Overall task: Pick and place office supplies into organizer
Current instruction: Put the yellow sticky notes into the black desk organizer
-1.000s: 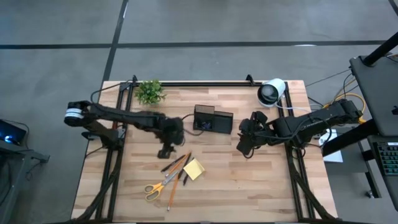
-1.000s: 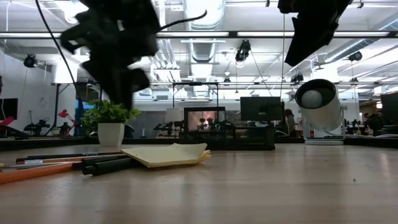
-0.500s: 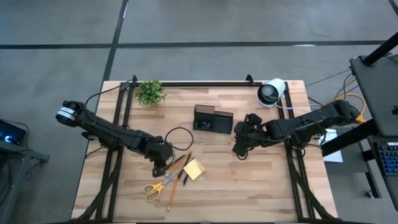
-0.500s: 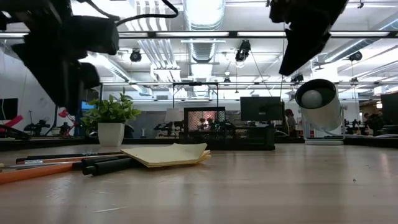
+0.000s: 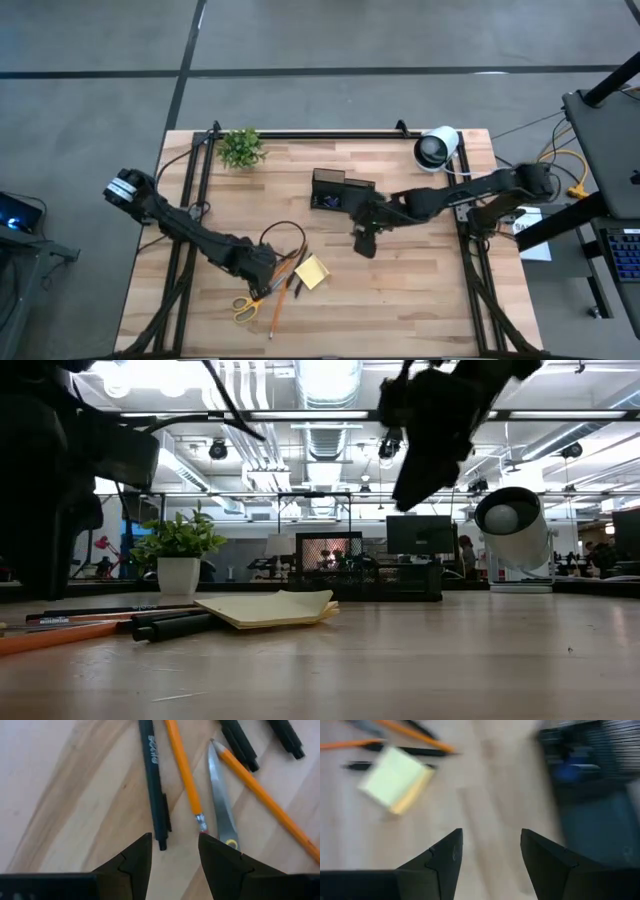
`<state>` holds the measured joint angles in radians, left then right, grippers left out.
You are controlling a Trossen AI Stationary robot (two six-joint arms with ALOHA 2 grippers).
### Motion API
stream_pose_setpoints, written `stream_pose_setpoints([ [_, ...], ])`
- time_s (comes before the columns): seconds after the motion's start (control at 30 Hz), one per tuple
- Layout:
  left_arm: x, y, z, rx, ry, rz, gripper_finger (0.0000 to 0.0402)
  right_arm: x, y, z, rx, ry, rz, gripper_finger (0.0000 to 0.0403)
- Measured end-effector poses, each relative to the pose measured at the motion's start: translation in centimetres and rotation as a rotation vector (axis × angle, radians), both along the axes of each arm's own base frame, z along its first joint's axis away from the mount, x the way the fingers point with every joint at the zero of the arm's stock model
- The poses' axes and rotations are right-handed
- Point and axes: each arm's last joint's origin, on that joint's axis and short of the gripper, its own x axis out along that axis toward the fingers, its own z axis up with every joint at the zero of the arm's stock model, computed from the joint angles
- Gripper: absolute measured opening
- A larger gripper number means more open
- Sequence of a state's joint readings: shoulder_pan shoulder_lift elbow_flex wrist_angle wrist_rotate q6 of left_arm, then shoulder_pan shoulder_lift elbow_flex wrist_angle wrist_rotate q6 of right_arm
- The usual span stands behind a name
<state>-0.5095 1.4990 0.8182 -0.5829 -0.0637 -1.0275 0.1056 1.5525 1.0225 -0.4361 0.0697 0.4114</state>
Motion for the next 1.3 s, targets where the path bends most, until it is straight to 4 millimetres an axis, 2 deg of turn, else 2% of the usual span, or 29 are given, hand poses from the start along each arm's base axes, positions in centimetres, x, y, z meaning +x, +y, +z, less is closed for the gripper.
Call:
stream_pose_setpoints([
  [0.2, -0.3, 0.4, 0.7, 0.038, -0.063, 0.024, 0.0146, 3.4, 1.2, -2.8, 0.309, -0.066, 0.042, 0.0187],
  [0.3, -0.4, 0.7, 0.8, 0.073, -0.136, -0.059, 0.0146, 5.2, 2.4, -4.1, 0.427, -0.048, 0.039, 0.0187],
  [0.5, 0.9, 1.5, -0.2, 0.105, -0.373, -0.337, 0.0146, 8.8, 4.9, -5.0, 0.447, -0.028, 0.047, 0.0187],
  [0.6, 1.8, 2.2, -0.5, 0.147, -0.449, -0.395, 0.0146, 9.9, 5.8, -4.9, 0.407, 0.019, 0.021, 0.0187],
  [0.83, 3.2, 3.9, -1.4, 0.205, -0.455, -0.415, 0.0146, 9.4, 6.5, -4.2, 0.275, 0.153, -0.148, 0.0187],
  [1.0, 4.2, 4.6, -2.5, 0.218, -0.42, -0.392, 0.0146, 8.7, 6.2, -5.5, 0.354, 0.221, -0.198, 0.0187],
  [1.13, 4.7, 4.5, -3.1, 0.205, -0.397, -0.398, 0.0146, 8.2, 6.1, -6.3, 0.352, 0.245, -0.214, 0.0187],
  [1.3, 5.2, 4.3, -1.7, 0.168, -0.434, -0.396, 0.0146, 8.2, 6.1, -6.6, 0.352, 0.235, -0.194, 0.0187],
])
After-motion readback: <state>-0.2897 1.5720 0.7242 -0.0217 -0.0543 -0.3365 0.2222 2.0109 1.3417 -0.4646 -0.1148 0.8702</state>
